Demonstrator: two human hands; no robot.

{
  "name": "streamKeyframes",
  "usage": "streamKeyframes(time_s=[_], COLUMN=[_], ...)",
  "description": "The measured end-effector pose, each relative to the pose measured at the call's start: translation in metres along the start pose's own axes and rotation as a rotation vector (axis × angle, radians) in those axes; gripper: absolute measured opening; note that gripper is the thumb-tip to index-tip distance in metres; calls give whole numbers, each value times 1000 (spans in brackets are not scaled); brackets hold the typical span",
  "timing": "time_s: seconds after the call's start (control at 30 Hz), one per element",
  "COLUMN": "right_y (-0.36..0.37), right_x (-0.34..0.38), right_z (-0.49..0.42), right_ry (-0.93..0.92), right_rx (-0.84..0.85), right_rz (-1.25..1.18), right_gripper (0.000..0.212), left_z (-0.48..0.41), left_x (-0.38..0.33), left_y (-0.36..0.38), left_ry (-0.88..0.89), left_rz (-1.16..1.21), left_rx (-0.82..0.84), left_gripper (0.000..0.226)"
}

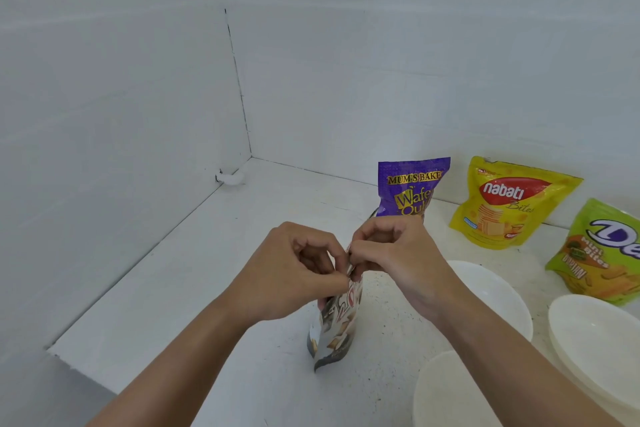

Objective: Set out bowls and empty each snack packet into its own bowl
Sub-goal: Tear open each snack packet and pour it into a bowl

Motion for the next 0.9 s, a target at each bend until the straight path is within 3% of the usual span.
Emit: streamKeyframes(time_s=[0.13,0.33,0.6,0.9], right_y=[0,6,7,6], right_x=[-1,-1,3,3], right_z=[-2,-5,-2,-5], right_ry=[0,76,106,77], right_rx=[-18,60,139,-14], right_rz=[23,-2,98,44], right_gripper=[10,9,6,9], left_z=[2,-1,-8,-8], left_x=[4,7,0,9], left_y=[-1,3,3,-8], left_ry=[-86,-292,-224,-222], left_rz=[2,97,-18,-9], left_rx=[-20,152,106,-8], left_gripper=[17,10,12,11])
Point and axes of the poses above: each hand's wrist, its own z-axis away from the middle knuckle, its own y-axis out of the palm, x = y × z, the point moved 9 cm from there along -z, towards the middle knuckle, and after that the axes turned 9 degrees about z, right-handed, at the moved point
